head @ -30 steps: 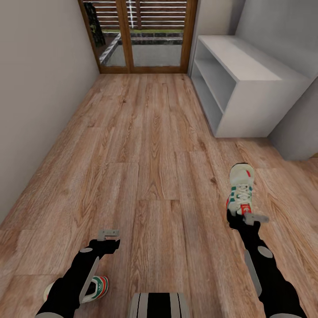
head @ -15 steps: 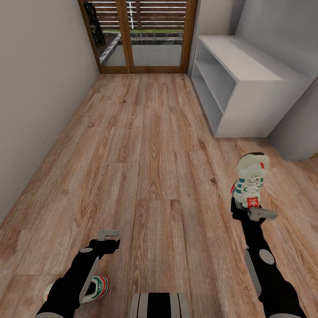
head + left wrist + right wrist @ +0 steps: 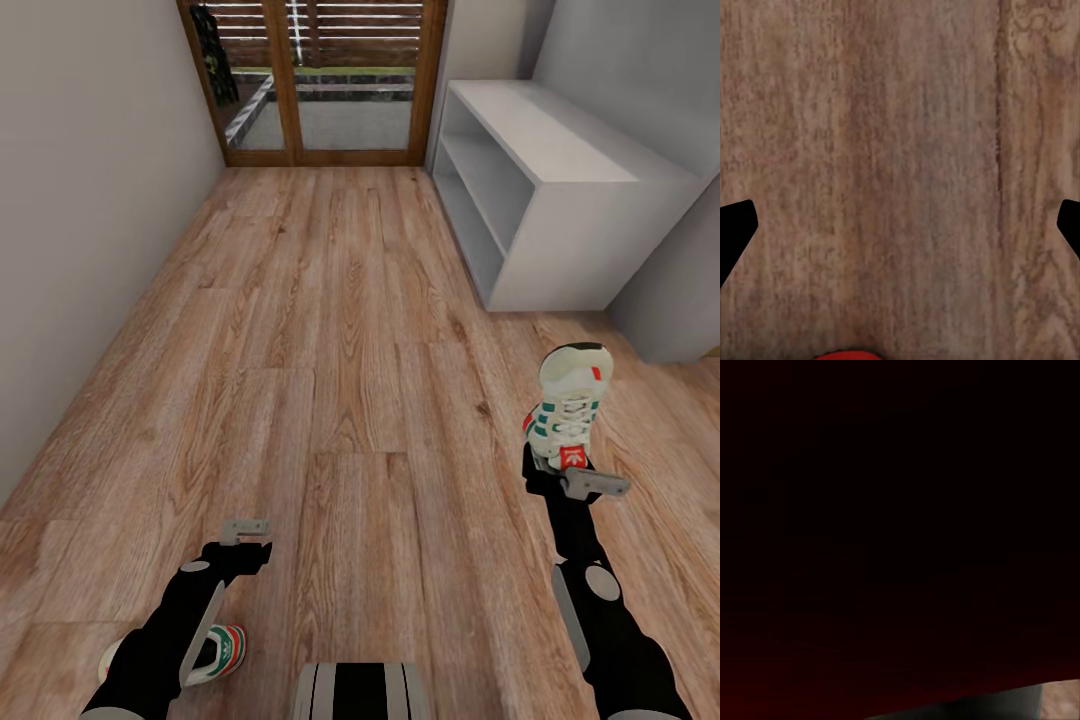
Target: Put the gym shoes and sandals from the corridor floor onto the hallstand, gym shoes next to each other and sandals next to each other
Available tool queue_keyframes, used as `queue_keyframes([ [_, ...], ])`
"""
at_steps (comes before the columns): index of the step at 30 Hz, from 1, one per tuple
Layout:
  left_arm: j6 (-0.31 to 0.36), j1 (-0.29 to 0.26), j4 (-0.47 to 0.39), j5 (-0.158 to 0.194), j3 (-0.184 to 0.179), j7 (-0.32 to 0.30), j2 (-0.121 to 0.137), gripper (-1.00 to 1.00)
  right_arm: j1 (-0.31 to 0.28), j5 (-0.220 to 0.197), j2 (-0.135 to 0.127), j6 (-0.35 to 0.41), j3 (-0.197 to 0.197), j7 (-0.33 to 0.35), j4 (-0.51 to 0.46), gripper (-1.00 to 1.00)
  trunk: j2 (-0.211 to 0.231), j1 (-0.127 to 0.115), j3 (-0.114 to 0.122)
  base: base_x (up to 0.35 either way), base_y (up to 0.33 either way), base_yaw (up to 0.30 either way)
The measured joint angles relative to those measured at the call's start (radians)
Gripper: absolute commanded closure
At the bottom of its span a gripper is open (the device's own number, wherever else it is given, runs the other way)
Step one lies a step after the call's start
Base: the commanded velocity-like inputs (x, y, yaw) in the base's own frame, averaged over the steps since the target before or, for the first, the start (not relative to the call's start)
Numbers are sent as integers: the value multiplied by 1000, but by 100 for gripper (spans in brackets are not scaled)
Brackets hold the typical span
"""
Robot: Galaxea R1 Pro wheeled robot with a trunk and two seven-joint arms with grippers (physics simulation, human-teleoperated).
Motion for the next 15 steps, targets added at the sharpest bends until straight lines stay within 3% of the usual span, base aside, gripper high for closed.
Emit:
queue_keyframes([
  [5, 0, 0, 0, 2, 0, -1, 0, -100, 0, 0, 0, 0, 0, 0, 0, 100, 0, 0, 0, 34, -21, 29],
  [11, 0, 0, 0, -2, 0, -1, 0, -100, 0, 0, 1, 0, 1, 1, 0, 100, 0, 0, 0, 263, -108, 215],
  [15, 1, 0, 0, -5, 0, 0, 0, -100, 0, 0, 1, 0, 1, 0, 0, 100, 0, 0, 0, 221, -104, 80],
])
